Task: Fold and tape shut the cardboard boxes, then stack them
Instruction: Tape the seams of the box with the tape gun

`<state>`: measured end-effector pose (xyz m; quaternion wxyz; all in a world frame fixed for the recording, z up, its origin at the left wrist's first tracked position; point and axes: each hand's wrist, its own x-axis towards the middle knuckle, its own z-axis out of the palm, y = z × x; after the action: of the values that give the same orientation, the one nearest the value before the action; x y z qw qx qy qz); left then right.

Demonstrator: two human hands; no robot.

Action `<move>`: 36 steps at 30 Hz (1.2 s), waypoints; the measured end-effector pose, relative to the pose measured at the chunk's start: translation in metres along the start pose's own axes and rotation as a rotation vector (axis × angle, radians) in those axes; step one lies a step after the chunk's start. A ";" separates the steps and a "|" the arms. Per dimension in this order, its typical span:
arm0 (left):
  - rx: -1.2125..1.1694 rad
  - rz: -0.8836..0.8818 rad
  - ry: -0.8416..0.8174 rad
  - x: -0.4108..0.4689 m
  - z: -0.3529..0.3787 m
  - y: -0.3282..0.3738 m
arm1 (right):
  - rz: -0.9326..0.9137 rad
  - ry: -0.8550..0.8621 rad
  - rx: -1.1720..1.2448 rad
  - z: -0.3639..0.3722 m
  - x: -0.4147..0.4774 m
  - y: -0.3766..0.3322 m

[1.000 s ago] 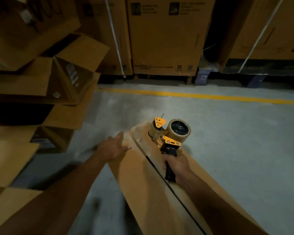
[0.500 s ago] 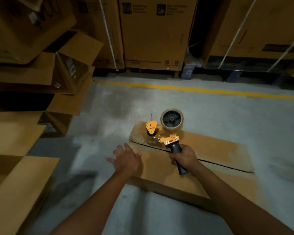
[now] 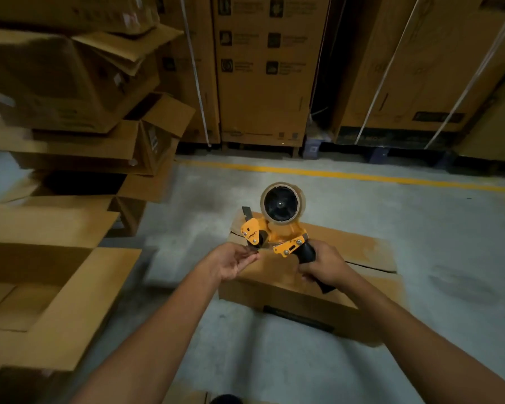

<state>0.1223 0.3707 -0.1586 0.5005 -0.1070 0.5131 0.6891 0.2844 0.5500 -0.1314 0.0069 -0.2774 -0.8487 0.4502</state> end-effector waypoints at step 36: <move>0.565 0.077 0.119 0.189 -0.070 0.108 | -0.152 -0.180 -0.110 0.056 0.209 0.021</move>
<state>-0.0794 0.4257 -0.2506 0.4532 0.0159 0.7167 0.5298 0.1022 0.6165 -0.2304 -0.0506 -0.1705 -0.8880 0.4241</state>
